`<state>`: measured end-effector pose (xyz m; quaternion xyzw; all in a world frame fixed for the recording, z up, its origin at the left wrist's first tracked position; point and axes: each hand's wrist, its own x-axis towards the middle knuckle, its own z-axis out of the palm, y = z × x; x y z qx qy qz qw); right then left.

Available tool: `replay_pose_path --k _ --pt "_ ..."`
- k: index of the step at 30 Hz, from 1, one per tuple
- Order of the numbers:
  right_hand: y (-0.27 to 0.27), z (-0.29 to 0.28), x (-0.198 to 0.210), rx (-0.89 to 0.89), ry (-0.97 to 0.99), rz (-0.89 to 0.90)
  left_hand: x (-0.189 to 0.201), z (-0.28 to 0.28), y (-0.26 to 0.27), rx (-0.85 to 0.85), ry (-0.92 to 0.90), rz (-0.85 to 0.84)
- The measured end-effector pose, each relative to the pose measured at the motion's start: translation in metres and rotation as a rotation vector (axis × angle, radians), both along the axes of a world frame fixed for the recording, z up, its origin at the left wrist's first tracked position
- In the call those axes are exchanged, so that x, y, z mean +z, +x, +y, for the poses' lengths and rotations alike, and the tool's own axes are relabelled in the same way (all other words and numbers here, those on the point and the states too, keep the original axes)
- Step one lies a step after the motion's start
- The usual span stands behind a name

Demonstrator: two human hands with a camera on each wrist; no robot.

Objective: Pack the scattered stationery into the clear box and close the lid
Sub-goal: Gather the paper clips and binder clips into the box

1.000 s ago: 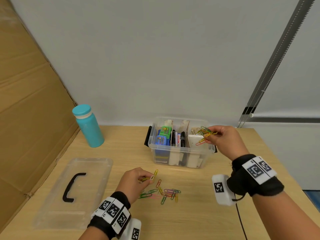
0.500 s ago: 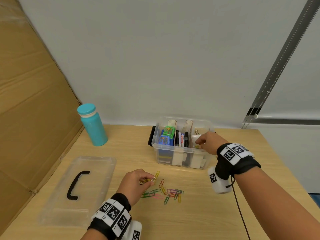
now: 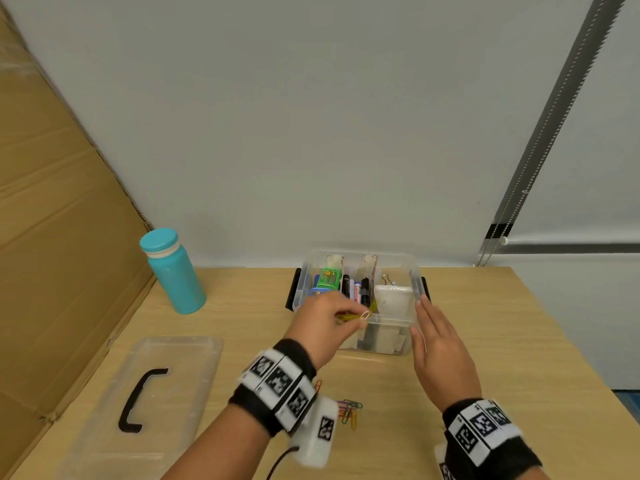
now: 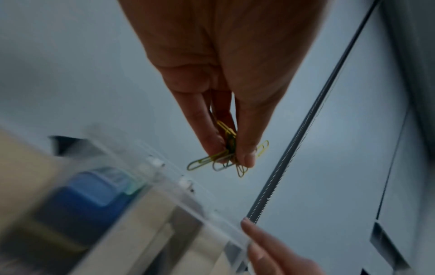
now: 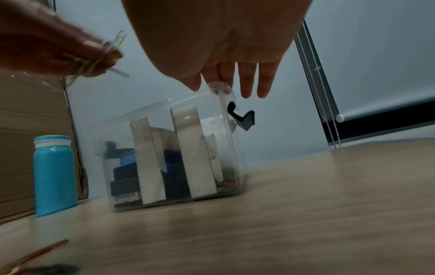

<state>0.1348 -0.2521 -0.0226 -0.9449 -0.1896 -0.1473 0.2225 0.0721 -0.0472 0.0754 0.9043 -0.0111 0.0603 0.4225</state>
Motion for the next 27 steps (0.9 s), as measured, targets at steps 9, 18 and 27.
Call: replay_pose_path --k 9,18,27 --pt "0.001 0.001 -0.002 -0.005 0.027 -0.008 -0.018 -0.057 0.112 -0.033 0.348 0.231" --pt "0.001 0.001 -0.005 0.011 0.061 0.003 -0.012 -0.055 0.091 -0.199 0.393 0.119" --pt "-0.012 0.003 0.006 -0.034 -0.049 -0.024 -0.034 0.045 -0.021 0.013 0.198 -0.049"
